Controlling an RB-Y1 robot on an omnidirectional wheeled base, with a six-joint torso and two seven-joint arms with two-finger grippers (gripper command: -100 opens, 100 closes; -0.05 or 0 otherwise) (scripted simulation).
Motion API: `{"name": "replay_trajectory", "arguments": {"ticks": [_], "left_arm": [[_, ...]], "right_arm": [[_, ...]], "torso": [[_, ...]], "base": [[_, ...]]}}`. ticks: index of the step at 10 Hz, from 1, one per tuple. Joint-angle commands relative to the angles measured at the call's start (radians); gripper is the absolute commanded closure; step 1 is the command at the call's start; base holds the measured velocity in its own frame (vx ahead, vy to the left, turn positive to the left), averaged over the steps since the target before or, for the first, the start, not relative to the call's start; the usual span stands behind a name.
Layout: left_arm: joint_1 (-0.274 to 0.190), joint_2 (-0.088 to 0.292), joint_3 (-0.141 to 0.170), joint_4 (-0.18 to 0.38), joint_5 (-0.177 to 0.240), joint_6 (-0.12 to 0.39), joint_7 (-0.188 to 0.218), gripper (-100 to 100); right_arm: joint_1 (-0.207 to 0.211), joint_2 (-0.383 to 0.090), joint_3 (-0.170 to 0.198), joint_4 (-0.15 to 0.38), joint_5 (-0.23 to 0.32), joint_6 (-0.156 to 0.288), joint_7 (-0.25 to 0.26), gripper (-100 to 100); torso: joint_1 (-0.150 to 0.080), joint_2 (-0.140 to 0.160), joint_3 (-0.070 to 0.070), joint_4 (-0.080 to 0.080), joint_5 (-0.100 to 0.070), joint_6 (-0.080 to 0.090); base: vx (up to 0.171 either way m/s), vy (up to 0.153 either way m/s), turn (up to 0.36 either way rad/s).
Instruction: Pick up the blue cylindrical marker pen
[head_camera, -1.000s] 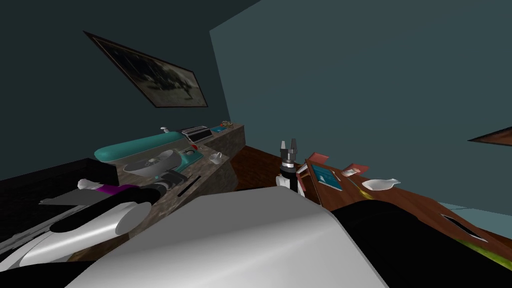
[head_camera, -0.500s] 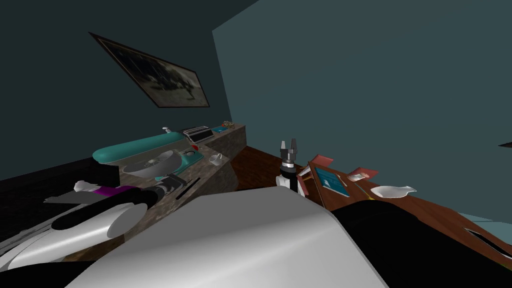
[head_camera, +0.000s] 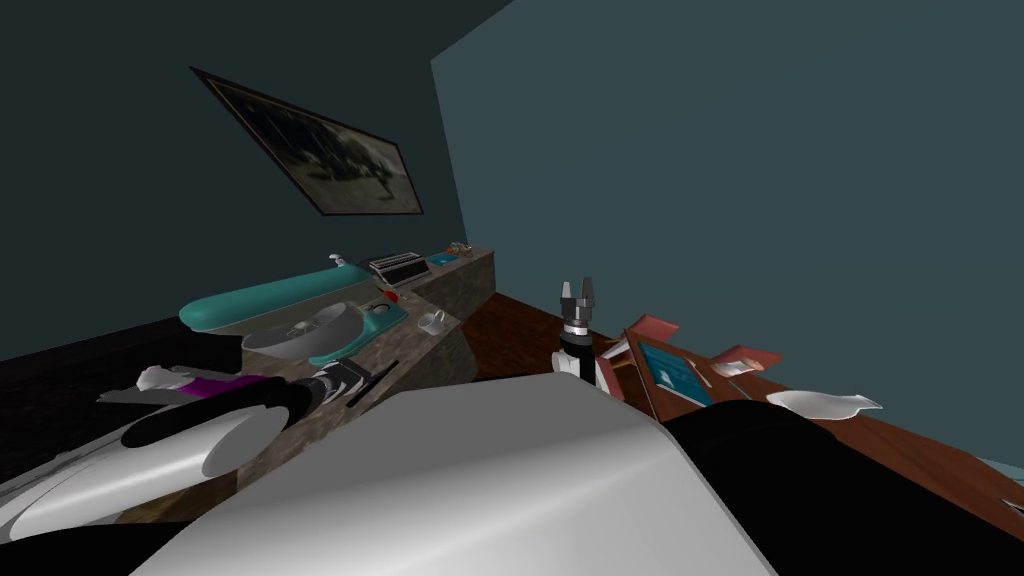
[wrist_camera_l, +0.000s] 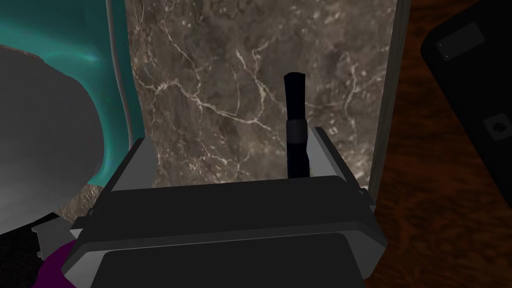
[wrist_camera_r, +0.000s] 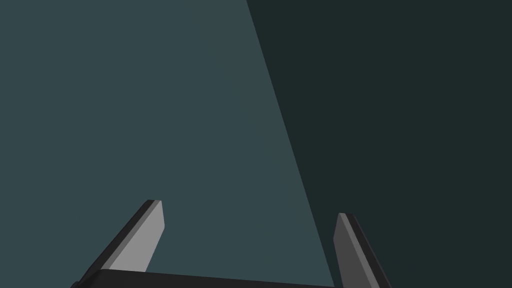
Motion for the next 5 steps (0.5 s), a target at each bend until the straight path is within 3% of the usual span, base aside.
{"name": "replay_trajectory", "arguments": {"ticks": [1,5], "left_arm": [[0.009,0.006,0.002,-0.003,0.012,0.041,0.01,-100],[0.022,0.042,0.001,0.017,0.055,0.134,0.036,-100]], "right_arm": [[0.0,0.0,0.0,0.0,0.0,0.0,0.0,0],[0.0,0.0,0.0,0.0,0.0,0.0,0.0,0]], "torso": [[0.0,0.0,0.0,0.0,0.0,0.0],[0.0,0.0,0.0,0.0,0.0,0.0]], "base": [[0.06,-0.004,0.036],[0.065,-0.002,0.052]]}}
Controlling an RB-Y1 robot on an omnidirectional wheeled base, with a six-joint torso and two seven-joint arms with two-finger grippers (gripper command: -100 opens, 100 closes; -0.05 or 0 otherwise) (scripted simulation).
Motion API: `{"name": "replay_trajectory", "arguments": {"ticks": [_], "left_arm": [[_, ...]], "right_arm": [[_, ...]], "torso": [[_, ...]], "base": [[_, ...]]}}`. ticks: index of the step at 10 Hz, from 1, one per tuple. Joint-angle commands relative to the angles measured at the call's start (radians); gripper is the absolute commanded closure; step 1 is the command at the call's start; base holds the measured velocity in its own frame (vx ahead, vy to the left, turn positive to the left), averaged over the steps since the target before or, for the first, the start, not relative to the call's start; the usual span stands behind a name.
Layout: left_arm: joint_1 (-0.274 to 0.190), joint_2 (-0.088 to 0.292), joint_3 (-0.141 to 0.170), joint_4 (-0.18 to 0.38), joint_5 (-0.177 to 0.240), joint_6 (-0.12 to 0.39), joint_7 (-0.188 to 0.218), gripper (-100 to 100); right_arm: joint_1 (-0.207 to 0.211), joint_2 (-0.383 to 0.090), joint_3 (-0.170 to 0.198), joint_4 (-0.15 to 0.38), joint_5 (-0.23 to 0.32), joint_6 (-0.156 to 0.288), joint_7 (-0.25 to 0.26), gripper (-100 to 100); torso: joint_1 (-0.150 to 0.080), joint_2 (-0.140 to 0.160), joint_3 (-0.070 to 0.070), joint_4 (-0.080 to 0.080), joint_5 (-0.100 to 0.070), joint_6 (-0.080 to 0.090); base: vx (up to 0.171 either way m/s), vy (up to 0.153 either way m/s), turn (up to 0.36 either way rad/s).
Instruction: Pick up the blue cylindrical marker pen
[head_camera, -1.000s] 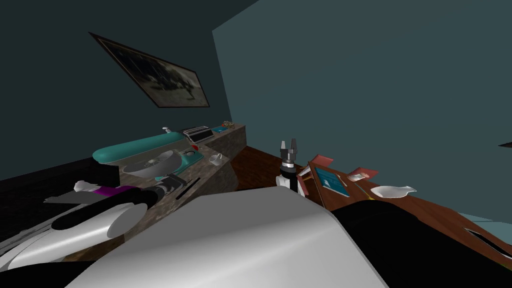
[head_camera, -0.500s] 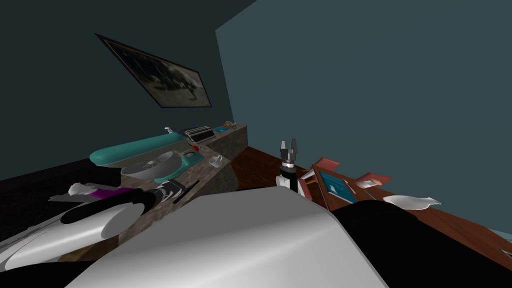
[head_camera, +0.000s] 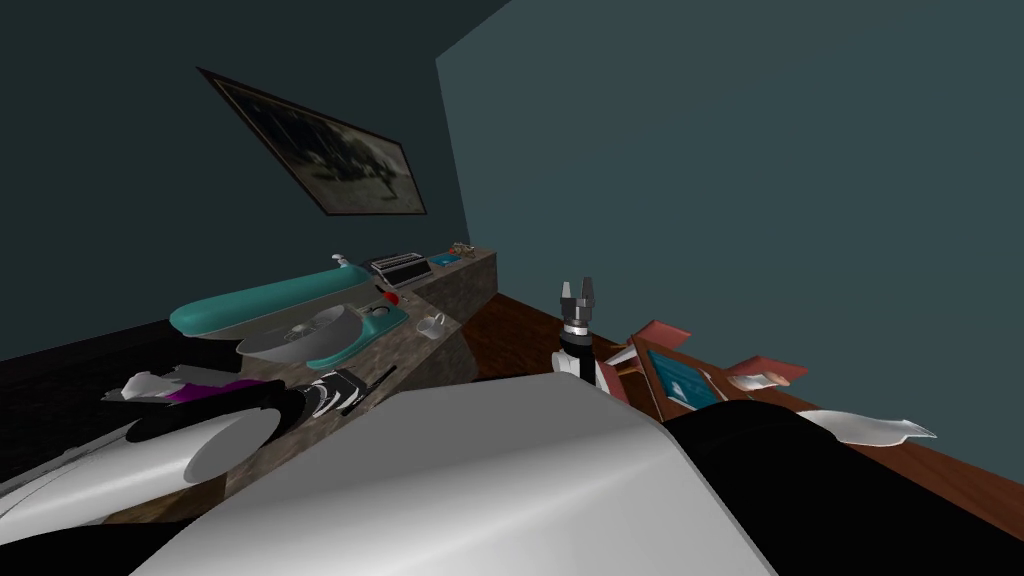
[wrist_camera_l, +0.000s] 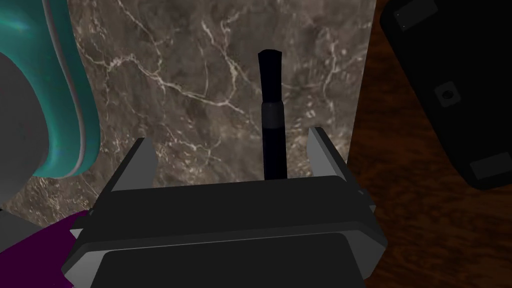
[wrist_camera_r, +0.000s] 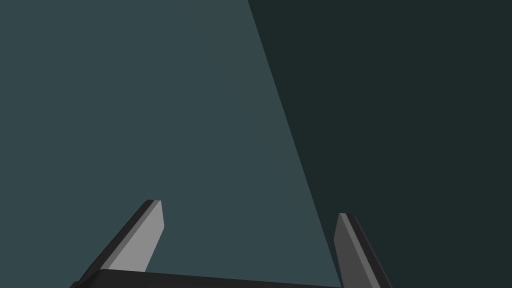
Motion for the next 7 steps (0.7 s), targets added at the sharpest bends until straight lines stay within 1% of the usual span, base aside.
{"name": "replay_trajectory", "arguments": {"ticks": [1,2,3,4,6,7], "left_arm": [[0.007,0.016,-0.005,0.013,0.019,0.049,0.011,-100],[0.012,0.033,-0.006,0.021,0.036,0.075,0.022,-100],[0.012,0.033,-0.006,0.021,0.036,0.087,0.022,-100],[0.017,0.049,-0.007,0.029,0.052,0.122,0.031,-100],[0.025,0.075,-0.008,0.041,0.079,0.179,0.047,-100],[0.028,0.085,-0.008,0.045,0.089,0.201,0.053,-100]], "right_arm": [[0.0,0.0,0.0,0.0,0.0,0.0,0.0,0],[0.0,0.0,0.0,0.0,0.0,0.0,0.0,0],[0.0,0.0,0.0,0.0,0.0,0.0,0.0,0],[0.0,0.0,0.0,0.0,0.0,0.0,0.0,0],[0.0,0.0,0.0,0.0,0.0,0.0,0.0,0],[0.0,0.0,0.0,0.0,0.0,0.0,0.0,0]], "torso": [[0.0,0.0,0.0,0.0,0.0,0.0],[0.0,0.0,0.0,0.0,0.0,0.0],[0.001,-0.001,-0.001,0.0,0.0,0.0],[0.0,-0.001,-0.001,0.0,0.0,0.0],[0.0,-0.001,-0.001,0.0,0.0,0.0],[0.0,-0.001,-0.001,0.0,0.0,0.0]], "base": [[0.06,-0.002,0.066],[0.09,0.003,0.095],[0.075,0.0,0.026],[0.068,-0.008,0.037],[0.082,-0.003,0.066],[0.045,-0.022,0.07]]}}
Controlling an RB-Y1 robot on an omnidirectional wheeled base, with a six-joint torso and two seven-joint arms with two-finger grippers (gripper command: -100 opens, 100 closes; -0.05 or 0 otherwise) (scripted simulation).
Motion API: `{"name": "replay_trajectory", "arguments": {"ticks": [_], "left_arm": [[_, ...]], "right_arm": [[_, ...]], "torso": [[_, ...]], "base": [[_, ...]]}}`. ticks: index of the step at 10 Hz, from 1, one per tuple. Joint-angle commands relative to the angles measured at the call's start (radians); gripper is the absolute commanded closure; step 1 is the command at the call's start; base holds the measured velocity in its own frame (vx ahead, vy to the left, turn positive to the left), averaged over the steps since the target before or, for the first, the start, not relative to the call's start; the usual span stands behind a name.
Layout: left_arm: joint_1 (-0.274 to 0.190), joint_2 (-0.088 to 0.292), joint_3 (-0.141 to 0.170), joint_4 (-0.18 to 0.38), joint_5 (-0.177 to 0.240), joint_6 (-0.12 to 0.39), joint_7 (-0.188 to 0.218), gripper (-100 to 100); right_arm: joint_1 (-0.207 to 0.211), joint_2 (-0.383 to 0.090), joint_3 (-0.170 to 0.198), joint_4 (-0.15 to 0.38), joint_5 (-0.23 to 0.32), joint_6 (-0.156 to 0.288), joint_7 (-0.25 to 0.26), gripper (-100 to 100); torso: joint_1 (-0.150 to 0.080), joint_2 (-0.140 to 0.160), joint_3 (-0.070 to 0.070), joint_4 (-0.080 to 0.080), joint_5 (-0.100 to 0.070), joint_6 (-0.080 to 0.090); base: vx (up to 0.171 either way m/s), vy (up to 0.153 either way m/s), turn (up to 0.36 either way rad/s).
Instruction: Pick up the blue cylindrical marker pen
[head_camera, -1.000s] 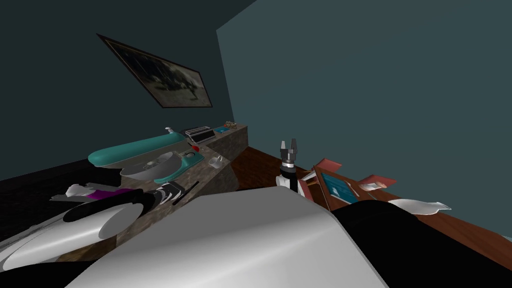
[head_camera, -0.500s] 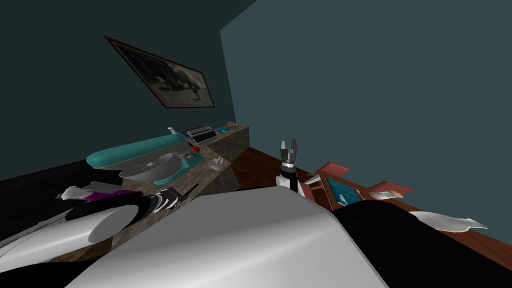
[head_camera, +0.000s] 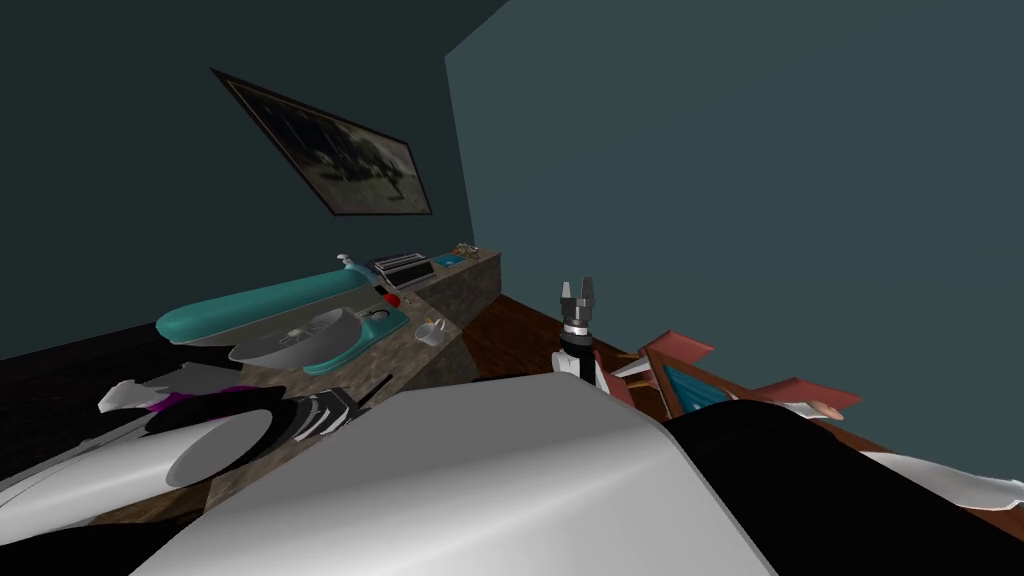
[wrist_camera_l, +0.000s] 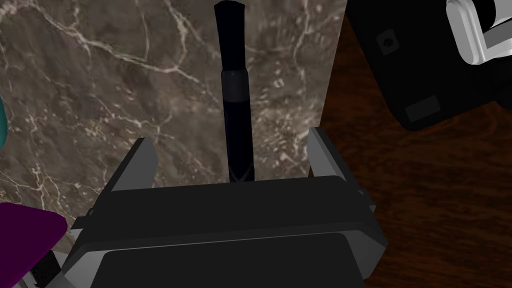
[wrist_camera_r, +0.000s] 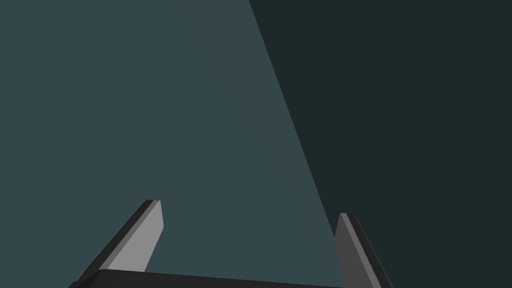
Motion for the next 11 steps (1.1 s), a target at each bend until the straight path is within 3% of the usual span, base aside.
{"name": "replay_trajectory", "arguments": {"ticks": [1,3,4,5,8,9,10,11], "left_arm": [[0.005,0.016,0.002,0.003,0.017,0.038,0.011,-100],[0.005,0.017,-0.002,0.004,0.016,0.041,0.014,-100],[0.005,0.017,-0.001,0.005,0.017,0.045,0.014,0],[-0.007,0.006,-0.016,0.041,0.002,0.023,-0.004,-100],[-0.024,-0.01,-0.037,0.095,-0.02,-0.008,-0.032,-100],[-0.02,-0.006,-0.032,0.082,-0.014,0.001,-0.025,-100],[-0.021,-0.006,-0.033,0.084,-0.015,-0.002,-0.027,100],[-0.021,-0.006,-0.033,0.084,-0.015,-0.002,-0.027,100]], "right_arm": [[0.0,0.0,0.0,0.0,0.0,0.0,0.0,0],[0.0,0.0,0.0,0.0,0.0,0.0,0.0,0],[0.0,0.0,0.0,0.0,0.0,0.0,0.0,0],[0.0,0.0,0.0,0.0,0.0,0.0,0.0,0],[0.0,0.0,0.0,0.0,0.0,0.0,0.0,0],[0.0,0.0,0.0,0.0,0.0,0.0,0.0,0],[0.0,0.0,0.0,0.0,0.0,0.0,0.0,0],[0.0,0.0,0.0,0.0,0.0,0.0,0.0,0]], "torso": [[0.0,0.0,0.0,0.0,0.0,0.0],[0.0,0.002,0.002,0.001,0.0,0.0],[0.001,0.003,0.002,0.001,0.0,0.0],[0.001,0.003,0.002,0.001,0.0,0.0],[0.001,0.003,0.002,0.001,0.0,0.0],[0.001,0.003,0.002,0.001,0.0,0.0],[0.001,0.003,0.002,0.001,0.0,0.0],[0.001,0.004,0.002,0.001,0.0,0.0]], "base": [[0.017,-0.022,0.062],[0.009,-0.01,0.027],[0.0,0.0,0.0],[0.003,-0.009,-0.036],[0.004,-0.014,-0.022],[0.002,-0.007,-0.004],[0.0,0.0,0.0],[0.003,0.007,0.0]]}}
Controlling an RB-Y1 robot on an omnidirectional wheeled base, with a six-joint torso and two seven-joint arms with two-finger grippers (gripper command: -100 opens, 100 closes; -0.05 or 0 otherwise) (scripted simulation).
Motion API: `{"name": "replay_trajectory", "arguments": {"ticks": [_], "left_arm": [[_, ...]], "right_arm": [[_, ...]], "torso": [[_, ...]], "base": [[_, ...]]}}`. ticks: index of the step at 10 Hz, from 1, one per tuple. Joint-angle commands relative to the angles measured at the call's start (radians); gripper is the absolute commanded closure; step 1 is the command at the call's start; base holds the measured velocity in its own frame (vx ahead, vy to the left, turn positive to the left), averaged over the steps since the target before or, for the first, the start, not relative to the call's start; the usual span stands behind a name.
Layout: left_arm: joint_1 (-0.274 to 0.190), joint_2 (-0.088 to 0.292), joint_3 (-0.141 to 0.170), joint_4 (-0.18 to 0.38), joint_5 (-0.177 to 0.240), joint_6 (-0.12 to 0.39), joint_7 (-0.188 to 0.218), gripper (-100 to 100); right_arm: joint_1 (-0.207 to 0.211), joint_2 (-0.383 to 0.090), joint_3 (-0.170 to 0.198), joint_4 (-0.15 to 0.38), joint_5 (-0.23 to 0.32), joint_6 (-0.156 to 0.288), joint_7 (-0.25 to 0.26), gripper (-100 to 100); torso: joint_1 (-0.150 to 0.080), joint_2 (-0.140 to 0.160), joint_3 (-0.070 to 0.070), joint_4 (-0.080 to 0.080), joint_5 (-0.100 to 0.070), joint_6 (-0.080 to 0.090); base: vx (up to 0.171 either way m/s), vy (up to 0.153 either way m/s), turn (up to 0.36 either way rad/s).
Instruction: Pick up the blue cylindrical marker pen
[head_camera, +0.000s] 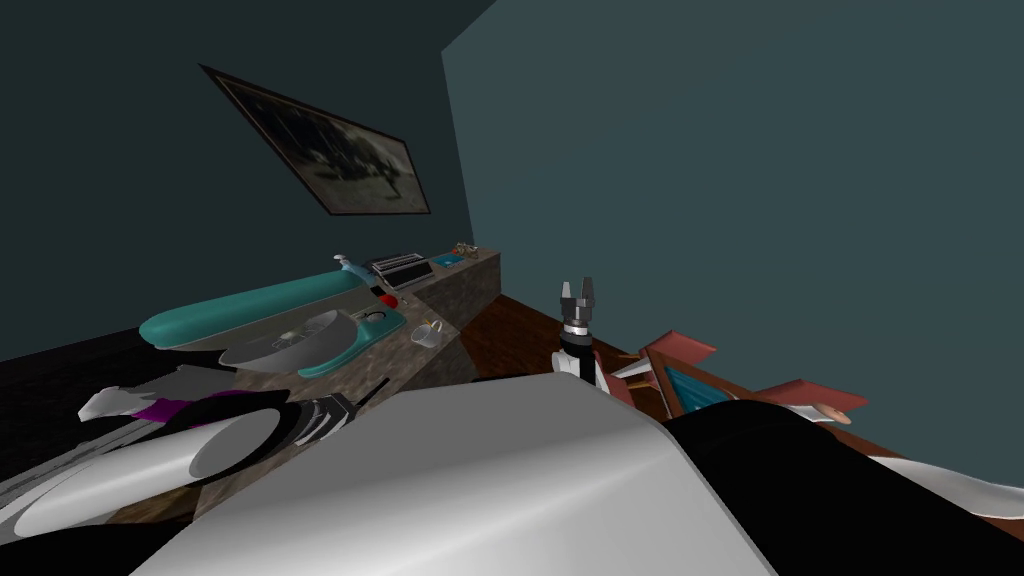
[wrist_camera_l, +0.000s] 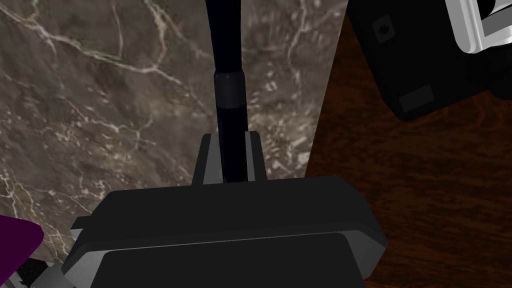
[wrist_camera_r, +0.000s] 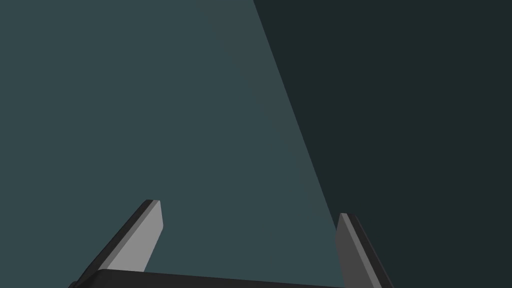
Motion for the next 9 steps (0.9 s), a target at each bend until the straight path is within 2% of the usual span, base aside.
{"name": "replay_trajectory", "arguments": {"ticks": [1,3,4,5,7,8,9], "left_arm": [[0.0,0.0,0.0,0.0,0.0,0.0,0.0,100],[0.0,0.0,0.0,0.0,0.0,0.0,0.0,100],[0.0,0.0,0.0,0.0,0.0,0.0,0.0,0],[0.012,0.008,0.01,-0.033,0.014,0.022,0.018,100],[0.024,0.019,0.024,-0.069,0.029,0.043,0.037,100],[0.019,0.018,0.023,-0.055,0.027,0.035,0.028,100],[0.02,0.019,0.024,-0.057,0.028,0.038,0.03,0]], "right_arm": [[0.0,0.0,0.0,0.0,0.0,0.0,0.0,0],[0.0,0.0,0.0,0.0,0.0,0.0,0.0,0],[0.0,0.0,0.0,0.0,0.0,0.0,0.0,0],[0.0,0.0,0.0,0.0,0.0,0.0,0.0,0],[0.0,0.0,0.0,0.0,0.0,0.0,0.0,0],[0.0,0.0,0.0,0.0,0.0,0.0,0.0,0],[0.0,0.0,0.0,0.0,0.0,0.0,0.0,0]], "torso": [[0.0,0.0,0.0,0.0,0.0,0.0],[0.002,-0.001,0.0,0.0,0.001,0.0],[0.002,-0.001,-0.001,0.0,0.001,0.0],[0.002,-0.001,-0.001,0.0,0.001,0.0],[0.002,0.0,0.0,0.0,0.0,0.0],[0.003,0.0,0.0,0.0,0.001,0.0],[0.003,0.0,0.0,0.0,0.001,0.0]], "base": [[0.0,0.0,0.0],[0.0,0.0,0.0],[0.0,0.0,0.0],[-0.004,0.007,0.026],[-0.007,0.015,0.035],[-0.003,0.008,0.006],[0.0,0.0,0.0]]}}
